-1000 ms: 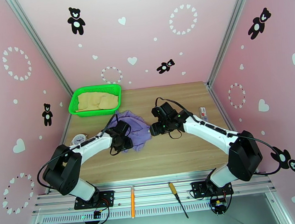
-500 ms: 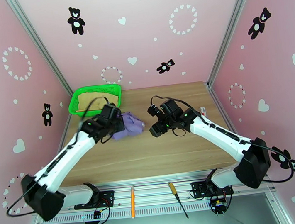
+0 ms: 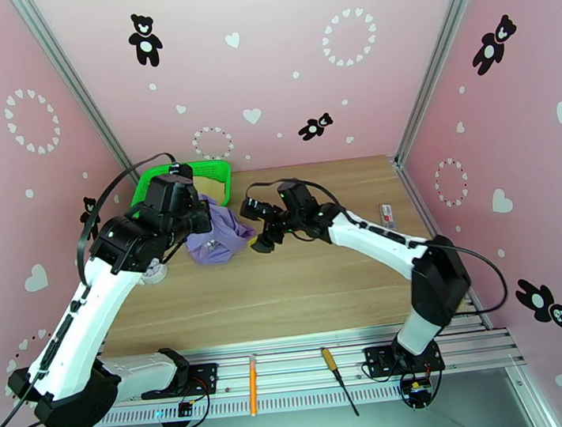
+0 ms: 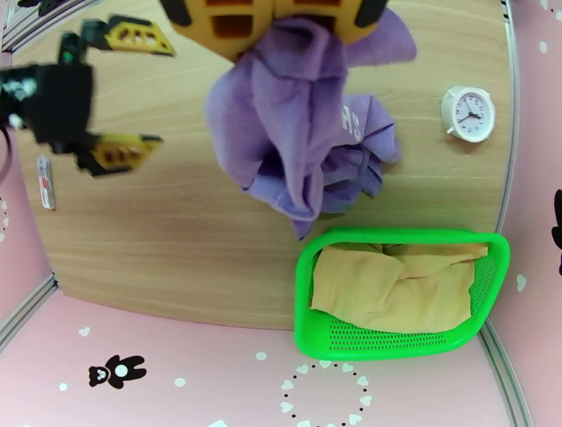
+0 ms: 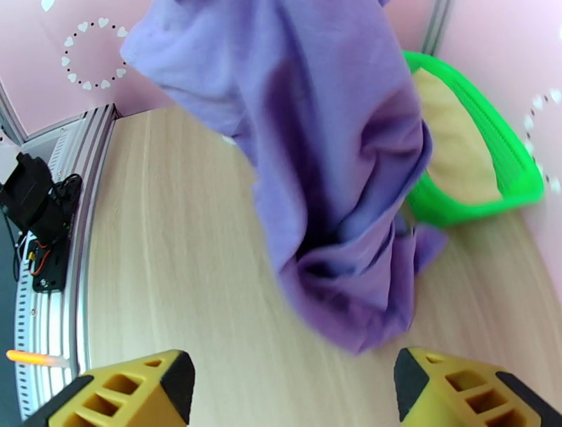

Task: Fold and stack the mixed laundry pile

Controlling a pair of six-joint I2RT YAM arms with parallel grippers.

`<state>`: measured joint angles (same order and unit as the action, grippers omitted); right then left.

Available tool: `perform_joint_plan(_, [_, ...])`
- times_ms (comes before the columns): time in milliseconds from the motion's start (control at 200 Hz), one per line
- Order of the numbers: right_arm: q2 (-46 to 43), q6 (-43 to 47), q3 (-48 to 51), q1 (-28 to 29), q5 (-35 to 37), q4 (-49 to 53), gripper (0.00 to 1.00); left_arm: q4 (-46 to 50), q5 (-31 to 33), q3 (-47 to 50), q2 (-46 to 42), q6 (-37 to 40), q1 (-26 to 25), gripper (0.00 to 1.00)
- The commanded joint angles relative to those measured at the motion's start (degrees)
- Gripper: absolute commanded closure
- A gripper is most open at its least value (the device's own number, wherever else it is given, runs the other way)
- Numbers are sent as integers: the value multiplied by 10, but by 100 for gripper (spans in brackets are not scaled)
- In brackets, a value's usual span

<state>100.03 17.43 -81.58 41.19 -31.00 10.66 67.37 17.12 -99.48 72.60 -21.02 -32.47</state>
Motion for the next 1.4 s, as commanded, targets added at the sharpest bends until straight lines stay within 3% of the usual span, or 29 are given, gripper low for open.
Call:
perform_joint_plan(0, [26,17,-57,-1,-45,-34,20,43,-23,-49,-15,37,-4,100])
perform_joint_plan(110, [48,54,-112,-6,-73,15,20,82,-35,-42,-37,35,-4,100])
perform_joint_plan(250, [127,127,-248,-14,-136,181,21,121,17,33,-74,-22,-4,100])
perform_joint_plan(340, [168,130,-292,-10,-177,231,23,119,37,86,-96,-50,-4,100])
perform_joint_plan(515, [144,53,-198,22,-154,151,22,101,56,114,-118,-78,-4,100])
perform_joint_plan(641, [131,-65,-138,54,-36,82,21,93,65,107,-120,-80,-4,100])
perform_joint_plan(811, [129,-230,-82,79,35,2,21,82,57,108,-112,-78,-4,100])
perform_joint_plan(1096, [102,-321,-41,100,117,-16,21,76,53,112,-116,-75,-4,100])
perform_joint_plan(1316, [125,-383,-44,102,117,-54,31,75,54,114,-126,-74,-4,100])
perform_joint_plan(1396, [130,-392,-49,103,116,-50,43,75,54,115,-126,-73,-4,100])
